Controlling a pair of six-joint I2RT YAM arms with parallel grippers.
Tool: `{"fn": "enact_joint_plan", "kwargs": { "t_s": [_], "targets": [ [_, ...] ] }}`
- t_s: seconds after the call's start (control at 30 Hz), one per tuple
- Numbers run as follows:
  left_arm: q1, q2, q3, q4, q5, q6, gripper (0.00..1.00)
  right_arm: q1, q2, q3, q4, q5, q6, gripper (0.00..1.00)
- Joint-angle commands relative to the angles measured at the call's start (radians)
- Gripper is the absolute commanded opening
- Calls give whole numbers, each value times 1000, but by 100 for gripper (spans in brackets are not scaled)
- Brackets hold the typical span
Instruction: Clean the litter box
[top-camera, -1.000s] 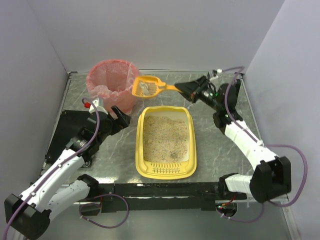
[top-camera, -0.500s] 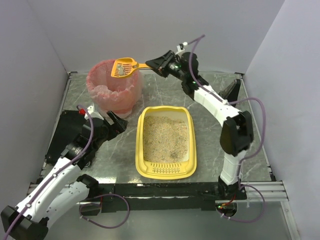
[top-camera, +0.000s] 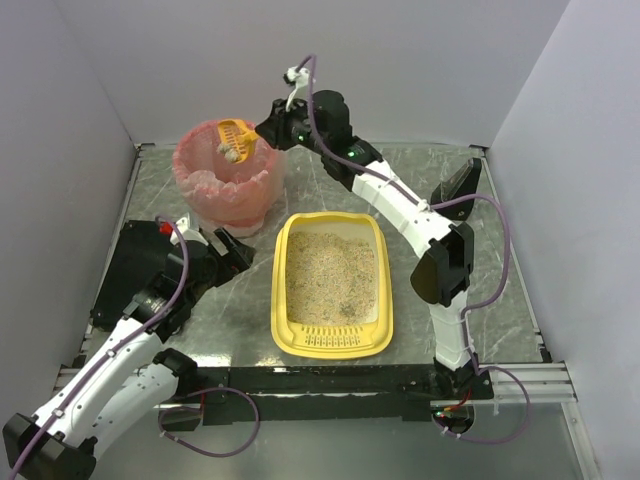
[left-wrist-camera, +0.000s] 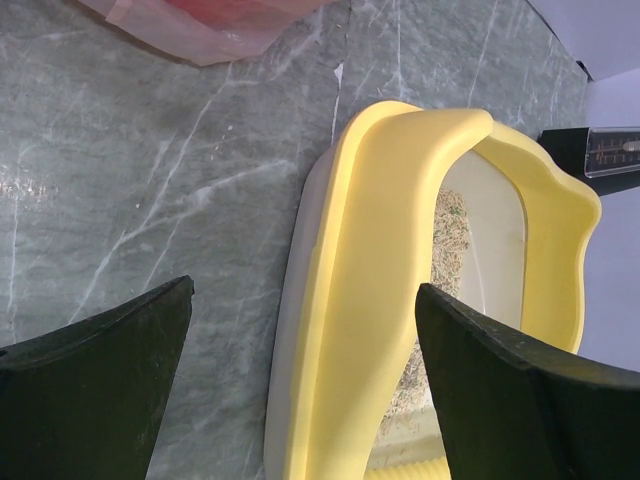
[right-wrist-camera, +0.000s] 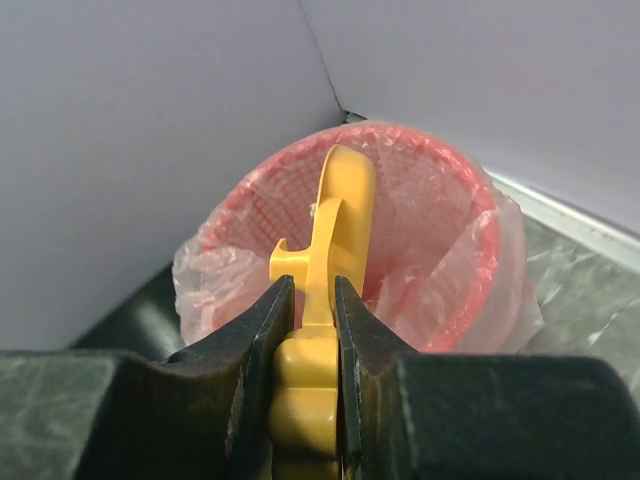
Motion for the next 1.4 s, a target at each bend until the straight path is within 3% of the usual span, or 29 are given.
{"fn": "enact_joint_plan", "kwargs": {
  "t_s": [0.0,0.1,0.2,0.37,0.5,0.63,0.8,0.87,1.07,1.23,1.37],
  "targets": [
    [6,-1,8,31,22,-3,97,7,-31,31,15,20,-245,0],
    [6,-4,5,34,25,-7,97,40,-11,118,-61,78,-361,0],
    [6,-9,5,31,22,-10,97,63,-44,91,-24,154,-406,0],
    [6,-1,-1,60,44,-3,97,37,-199,-61,25,144,-201,0],
    [6,25,-13,138,126,35,97,-37,-403,-160,-100,144,-9,0],
    [6,81,-22,221,195,40,97,-179,-648,-547,-6,-87,244,0],
    [1,186,-16,319,271,61,97,-221,-969,-892,-41,-77,243,0],
    [0,225,-13,333,300,76,97,-221,-1063,-1030,-135,-92,270,0],
    [-4,244,-4,306,332,95,97,-210,-1127,-1144,-442,-35,298,0],
    [-14,244,-41,326,346,76,97,-203,-1067,-1199,-438,-69,309,0],
    [-34,291,-28,287,337,84,97,-174,-971,-1201,-404,12,350,0]
  ]
}}
